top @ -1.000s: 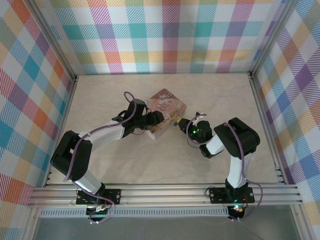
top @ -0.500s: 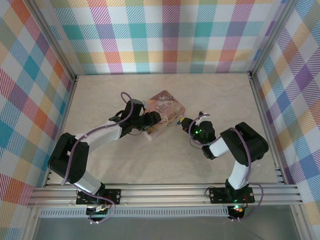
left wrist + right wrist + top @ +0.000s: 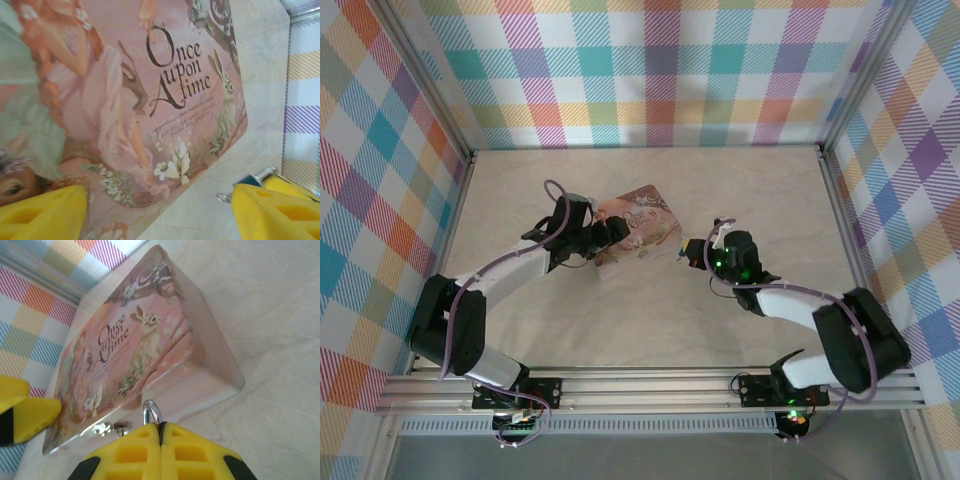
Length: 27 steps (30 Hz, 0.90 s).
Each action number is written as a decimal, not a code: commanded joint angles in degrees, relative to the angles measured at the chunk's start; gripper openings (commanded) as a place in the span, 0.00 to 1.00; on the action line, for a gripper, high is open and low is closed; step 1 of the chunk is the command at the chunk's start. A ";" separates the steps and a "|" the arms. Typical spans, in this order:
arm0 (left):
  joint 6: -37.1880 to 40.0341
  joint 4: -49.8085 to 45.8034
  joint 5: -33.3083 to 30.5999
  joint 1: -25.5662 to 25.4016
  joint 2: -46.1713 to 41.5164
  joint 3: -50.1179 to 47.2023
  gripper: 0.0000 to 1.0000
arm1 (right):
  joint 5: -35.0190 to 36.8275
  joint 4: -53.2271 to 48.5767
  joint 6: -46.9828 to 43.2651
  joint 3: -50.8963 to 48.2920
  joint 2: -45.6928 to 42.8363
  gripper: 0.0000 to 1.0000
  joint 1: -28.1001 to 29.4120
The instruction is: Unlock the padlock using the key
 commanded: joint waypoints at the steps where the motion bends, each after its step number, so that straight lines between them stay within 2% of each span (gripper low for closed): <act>1: 3.42 -2.90 -2.91 1.52 -3.78 0.57 0.79 | -3.80 -19.32 -8.62 2.91 -5.15 0.00 -0.03; 4: 4.75 -3.35 -6.59 2.03 -6.56 -0.02 0.83 | -5.46 -29.47 -9.61 4.62 -8.41 0.00 0.09; 8: 5.96 -3.61 -10.48 2.67 -10.23 -1.03 0.88 | -7.06 -37.58 -9.75 5.21 -11.18 0.00 0.73; 14: 6.97 -4.37 -16.82 2.89 -15.67 -3.08 0.90 | -8.36 -49.68 -10.72 7.97 -10.17 0.00 1.61; 27: 6.83 -6.54 -19.43 3.11 -19.94 -5.13 0.92 | -8.25 -45.84 -10.70 6.72 -2.70 0.00 2.91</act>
